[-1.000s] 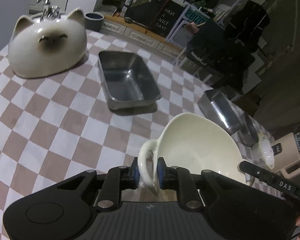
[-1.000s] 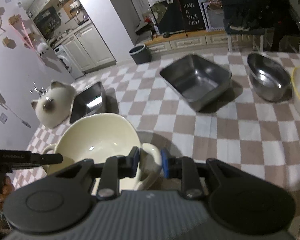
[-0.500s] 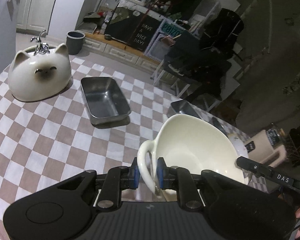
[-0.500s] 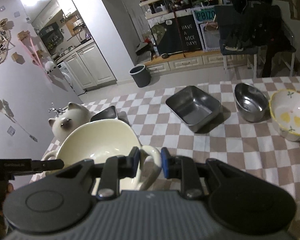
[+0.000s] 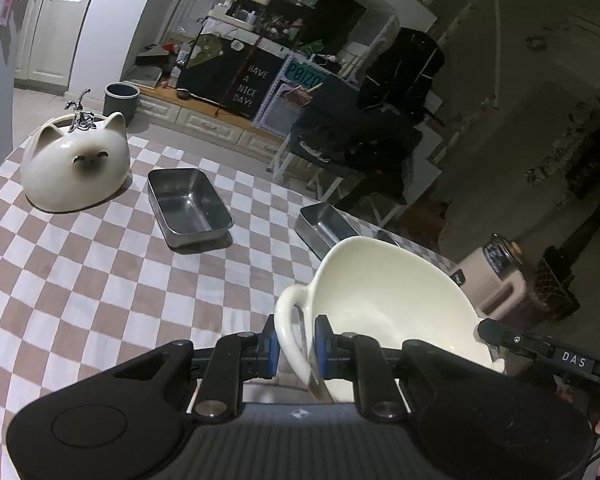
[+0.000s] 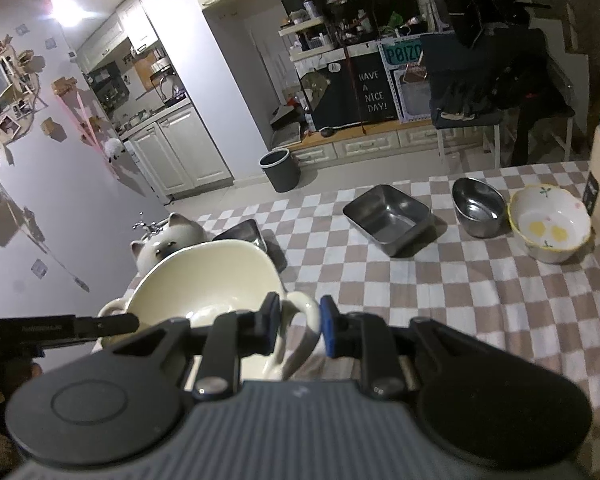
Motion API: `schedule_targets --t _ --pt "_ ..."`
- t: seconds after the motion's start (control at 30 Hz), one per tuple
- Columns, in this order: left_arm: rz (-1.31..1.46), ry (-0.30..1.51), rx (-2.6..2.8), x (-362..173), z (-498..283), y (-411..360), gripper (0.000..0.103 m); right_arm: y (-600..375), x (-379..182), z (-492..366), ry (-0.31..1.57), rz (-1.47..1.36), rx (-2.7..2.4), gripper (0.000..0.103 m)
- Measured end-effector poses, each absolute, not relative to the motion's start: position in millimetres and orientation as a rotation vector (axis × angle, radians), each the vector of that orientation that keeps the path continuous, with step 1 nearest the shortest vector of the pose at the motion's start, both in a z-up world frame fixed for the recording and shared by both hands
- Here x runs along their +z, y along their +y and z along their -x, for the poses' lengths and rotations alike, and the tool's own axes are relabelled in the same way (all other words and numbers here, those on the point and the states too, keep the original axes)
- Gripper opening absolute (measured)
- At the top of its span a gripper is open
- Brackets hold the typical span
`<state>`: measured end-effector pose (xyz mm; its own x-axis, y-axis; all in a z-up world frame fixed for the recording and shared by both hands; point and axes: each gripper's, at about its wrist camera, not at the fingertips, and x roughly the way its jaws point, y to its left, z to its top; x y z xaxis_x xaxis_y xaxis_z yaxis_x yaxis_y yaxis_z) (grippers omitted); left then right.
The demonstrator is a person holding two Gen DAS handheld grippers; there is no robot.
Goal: Organize plates and bowls
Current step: 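Lift the cream bowl with both tools and carry it over the white plate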
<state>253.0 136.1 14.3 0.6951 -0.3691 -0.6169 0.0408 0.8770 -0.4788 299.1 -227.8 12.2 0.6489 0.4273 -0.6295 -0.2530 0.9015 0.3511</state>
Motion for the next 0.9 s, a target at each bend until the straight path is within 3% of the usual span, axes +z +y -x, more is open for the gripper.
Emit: schedule_targets --t 0.43,0.9 --pt "0.357 0.756 -0.254 7.3 -201.7 131.6 0.019 -235.4 -9.9 -234.7 0.782 -0.359 0.358 0.025" --pt "0.315 0.823 -0.216 -24.5 -198.1 124.4 0.019 -227.8 -44.3 -224.5 0.847 -0.362 0.308 0.026"
